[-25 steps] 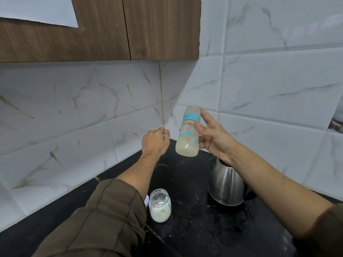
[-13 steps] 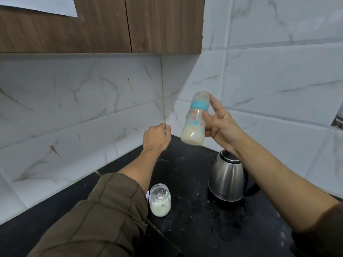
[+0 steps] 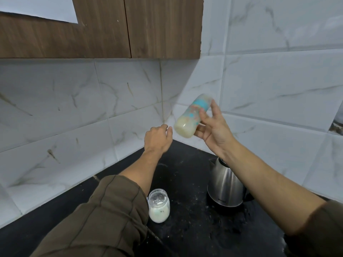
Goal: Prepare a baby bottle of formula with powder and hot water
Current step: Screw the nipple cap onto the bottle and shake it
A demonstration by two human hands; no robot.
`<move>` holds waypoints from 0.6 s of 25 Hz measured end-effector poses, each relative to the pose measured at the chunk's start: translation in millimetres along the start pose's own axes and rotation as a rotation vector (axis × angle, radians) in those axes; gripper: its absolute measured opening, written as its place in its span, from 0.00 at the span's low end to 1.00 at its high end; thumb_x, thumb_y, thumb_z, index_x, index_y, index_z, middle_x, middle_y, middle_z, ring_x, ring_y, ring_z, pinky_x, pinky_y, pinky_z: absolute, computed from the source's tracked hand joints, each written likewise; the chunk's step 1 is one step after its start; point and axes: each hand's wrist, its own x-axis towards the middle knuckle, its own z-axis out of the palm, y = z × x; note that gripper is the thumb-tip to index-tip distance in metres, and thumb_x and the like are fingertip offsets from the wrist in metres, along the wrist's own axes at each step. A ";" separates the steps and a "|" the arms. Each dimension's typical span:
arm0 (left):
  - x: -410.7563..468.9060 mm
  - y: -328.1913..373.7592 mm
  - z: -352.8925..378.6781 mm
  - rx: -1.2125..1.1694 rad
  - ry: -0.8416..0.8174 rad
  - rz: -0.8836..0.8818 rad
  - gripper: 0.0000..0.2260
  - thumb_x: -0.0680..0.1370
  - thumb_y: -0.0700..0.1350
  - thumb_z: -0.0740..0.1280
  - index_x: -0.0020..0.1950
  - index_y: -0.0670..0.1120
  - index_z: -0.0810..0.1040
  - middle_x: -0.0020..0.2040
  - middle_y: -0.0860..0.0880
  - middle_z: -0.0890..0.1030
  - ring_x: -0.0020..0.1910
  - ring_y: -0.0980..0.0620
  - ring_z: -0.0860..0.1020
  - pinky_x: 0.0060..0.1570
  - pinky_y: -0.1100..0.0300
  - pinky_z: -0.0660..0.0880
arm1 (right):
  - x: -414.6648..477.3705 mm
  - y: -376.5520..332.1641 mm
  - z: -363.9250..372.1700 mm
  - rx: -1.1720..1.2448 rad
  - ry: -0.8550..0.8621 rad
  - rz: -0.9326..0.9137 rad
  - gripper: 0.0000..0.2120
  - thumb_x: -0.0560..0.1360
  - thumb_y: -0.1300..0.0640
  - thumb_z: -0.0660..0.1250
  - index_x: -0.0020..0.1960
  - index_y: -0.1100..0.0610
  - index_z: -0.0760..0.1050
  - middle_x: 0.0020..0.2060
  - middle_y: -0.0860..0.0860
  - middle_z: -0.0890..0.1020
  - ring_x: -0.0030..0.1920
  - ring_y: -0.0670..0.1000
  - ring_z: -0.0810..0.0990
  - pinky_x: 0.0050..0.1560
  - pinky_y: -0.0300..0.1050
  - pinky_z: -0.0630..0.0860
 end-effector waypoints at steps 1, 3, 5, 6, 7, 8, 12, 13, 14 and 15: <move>0.6 -1.1 1.8 0.012 -0.016 0.013 0.14 0.84 0.52 0.60 0.59 0.45 0.80 0.48 0.44 0.84 0.42 0.45 0.78 0.44 0.55 0.71 | -4.4 2.9 0.3 -0.110 -0.075 0.027 0.38 0.76 0.55 0.72 0.82 0.44 0.59 0.57 0.54 0.86 0.53 0.57 0.87 0.47 0.51 0.84; 1.9 -2.6 3.8 0.017 -0.032 0.031 0.12 0.83 0.51 0.62 0.60 0.46 0.79 0.48 0.45 0.84 0.41 0.47 0.77 0.44 0.56 0.72 | -11.2 5.8 2.3 -0.245 -0.172 0.044 0.40 0.75 0.56 0.73 0.82 0.42 0.59 0.56 0.55 0.86 0.53 0.57 0.87 0.48 0.51 0.84; 3.1 -2.8 3.9 -0.008 -0.004 0.015 0.14 0.84 0.51 0.60 0.58 0.45 0.80 0.48 0.43 0.84 0.43 0.43 0.79 0.45 0.53 0.73 | -2.7 5.7 1.3 -0.090 -0.018 0.003 0.38 0.76 0.56 0.72 0.81 0.42 0.59 0.57 0.54 0.86 0.53 0.57 0.87 0.48 0.52 0.84; 3.4 -2.2 3.4 -0.024 0.015 -0.002 0.16 0.84 0.52 0.57 0.57 0.45 0.81 0.47 0.42 0.85 0.44 0.42 0.79 0.46 0.52 0.72 | 2.6 4.1 1.0 0.047 0.074 -0.014 0.37 0.78 0.57 0.72 0.81 0.43 0.60 0.58 0.54 0.85 0.53 0.58 0.87 0.49 0.53 0.84; 3.8 -1.2 2.6 -0.030 0.026 -0.013 0.17 0.84 0.52 0.56 0.56 0.45 0.81 0.47 0.42 0.85 0.44 0.40 0.79 0.47 0.51 0.72 | 7.3 3.7 0.1 0.141 0.128 -0.019 0.35 0.79 0.57 0.71 0.81 0.43 0.60 0.60 0.54 0.85 0.54 0.59 0.87 0.50 0.54 0.84; 5.0 -0.2 2.3 -0.029 0.028 -0.011 0.17 0.84 0.52 0.56 0.56 0.45 0.81 0.47 0.42 0.85 0.45 0.40 0.79 0.47 0.51 0.73 | 9.3 3.5 -1.9 0.143 0.129 -0.011 0.36 0.79 0.57 0.71 0.82 0.43 0.59 0.60 0.54 0.84 0.54 0.60 0.87 0.51 0.55 0.84; 10.3 -1.1 4.3 0.006 -0.015 0.035 0.14 0.82 0.51 0.63 0.63 0.46 0.79 0.51 0.44 0.84 0.47 0.44 0.81 0.49 0.51 0.76 | -2.4 0.2 -3.5 -0.263 -0.196 0.052 0.38 0.77 0.57 0.73 0.81 0.41 0.60 0.59 0.57 0.85 0.56 0.59 0.86 0.50 0.53 0.83; 10.6 -0.6 3.6 0.006 -0.008 0.037 0.14 0.83 0.51 0.63 0.63 0.46 0.79 0.51 0.44 0.84 0.47 0.44 0.81 0.49 0.52 0.76 | -0.2 -1.6 -3.2 -0.244 -0.174 0.041 0.38 0.77 0.57 0.74 0.81 0.41 0.60 0.61 0.58 0.84 0.55 0.58 0.86 0.49 0.53 0.83; 10.5 -0.3 4.3 -0.002 0.005 0.032 0.14 0.83 0.51 0.61 0.62 0.45 0.80 0.50 0.44 0.84 0.47 0.44 0.80 0.49 0.51 0.75 | 3.1 -3.5 -2.9 -0.145 -0.083 0.025 0.39 0.77 0.56 0.75 0.81 0.41 0.61 0.63 0.58 0.83 0.55 0.58 0.87 0.49 0.53 0.84; 10.8 0.2 4.6 -0.015 0.021 0.024 0.15 0.84 0.51 0.59 0.61 0.45 0.80 0.49 0.43 0.84 0.46 0.43 0.80 0.49 0.51 0.75 | 6.0 -5.6 -2.4 -0.030 0.002 0.004 0.38 0.77 0.56 0.75 0.81 0.41 0.61 0.64 0.58 0.82 0.55 0.59 0.87 0.49 0.53 0.84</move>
